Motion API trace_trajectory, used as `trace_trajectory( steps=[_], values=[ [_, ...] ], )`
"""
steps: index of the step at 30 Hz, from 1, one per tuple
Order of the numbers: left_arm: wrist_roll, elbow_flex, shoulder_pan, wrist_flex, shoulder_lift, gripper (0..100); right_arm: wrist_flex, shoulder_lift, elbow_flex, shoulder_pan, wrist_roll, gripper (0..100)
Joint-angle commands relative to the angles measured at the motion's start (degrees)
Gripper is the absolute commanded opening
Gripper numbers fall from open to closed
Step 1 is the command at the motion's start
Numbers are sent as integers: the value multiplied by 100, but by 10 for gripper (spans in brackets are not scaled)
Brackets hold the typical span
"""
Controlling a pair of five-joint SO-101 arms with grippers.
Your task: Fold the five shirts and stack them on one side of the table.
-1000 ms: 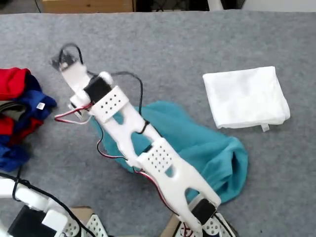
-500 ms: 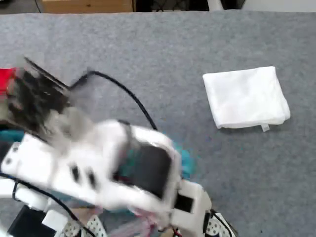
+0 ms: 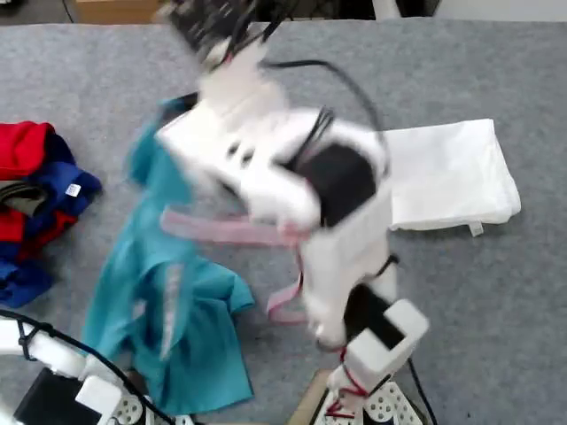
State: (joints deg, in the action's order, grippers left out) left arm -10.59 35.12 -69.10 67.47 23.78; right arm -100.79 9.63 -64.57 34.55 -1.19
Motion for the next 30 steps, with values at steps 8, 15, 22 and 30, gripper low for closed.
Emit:
trace_trajectory(
  steps=[8, 15, 22, 30],
  values=[
    [-695, -233, 1332, 985, 105, 281, 932, -215, 4664, -2541, -1749, 13],
    [-2356, -444, 3459, 2347, 114, 281, 3903, 418, 6782, -2822, -1723, 14],
    [-4255, -857, 4901, 3358, 440, 281, 5125, 1147, 7336, -2831, -1187, 14],
    [-4527, 382, 6835, 3358, 1459, 281, 5169, 1429, 7178, -2919, -1029, 14]
  ],
)
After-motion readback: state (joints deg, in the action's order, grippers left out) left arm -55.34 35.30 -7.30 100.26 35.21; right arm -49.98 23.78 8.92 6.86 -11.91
